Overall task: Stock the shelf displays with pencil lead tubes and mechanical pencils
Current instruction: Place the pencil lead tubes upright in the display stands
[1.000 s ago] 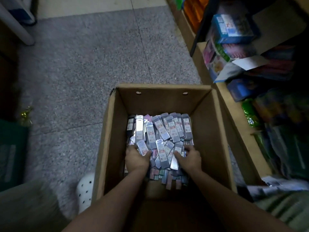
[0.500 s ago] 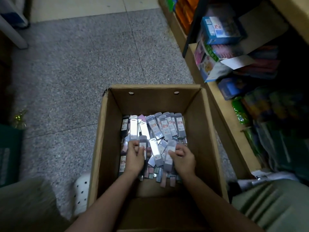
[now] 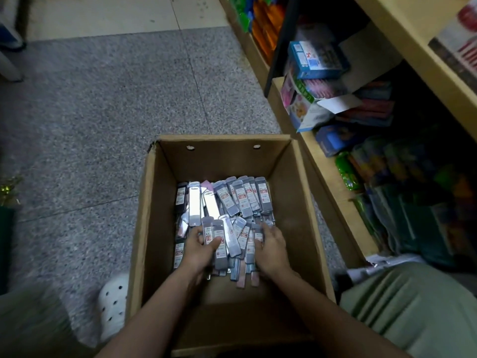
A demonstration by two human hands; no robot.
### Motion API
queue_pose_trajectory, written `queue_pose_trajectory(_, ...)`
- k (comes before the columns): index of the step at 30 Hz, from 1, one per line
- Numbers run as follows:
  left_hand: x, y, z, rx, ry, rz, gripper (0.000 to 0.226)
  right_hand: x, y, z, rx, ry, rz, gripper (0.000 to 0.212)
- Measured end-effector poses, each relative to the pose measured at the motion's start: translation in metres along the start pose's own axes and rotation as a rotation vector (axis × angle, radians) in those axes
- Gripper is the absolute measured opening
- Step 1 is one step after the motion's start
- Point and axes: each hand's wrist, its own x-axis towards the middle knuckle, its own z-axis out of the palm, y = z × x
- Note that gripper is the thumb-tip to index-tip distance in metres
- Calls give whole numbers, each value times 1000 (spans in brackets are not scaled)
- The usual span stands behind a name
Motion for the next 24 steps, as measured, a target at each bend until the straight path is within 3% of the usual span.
queue_pose_trajectory(5,11,-5,-4,-31,24,-16,38,10,8,14,-103,-231,17,68)
queue_pose_trajectory(8,14,-4,-2,-7,24,-18,37,20,9,13,-64,-218,-35,67)
queue_pose_trajectory(10,16,-3,0,1,22,-20,37,22,10,10,-36,-115,-43,65)
queue_pose_trajectory(13,16,-4,2,29,27,-14,42,9,12,11,-13,80,-31,50)
queue_pose_trajectory(17,11,-10,2,36,21,-29,44,-6,12,24,-227,-216,55,18)
queue_pose_trajectory(19,9,-13,0,30,31,-24,38,-7,11,29,-335,-301,114,29)
queue_pose_trajectory(24,7,-19,-6,-7,32,-58,36,-7,9,43,-326,-234,149,45)
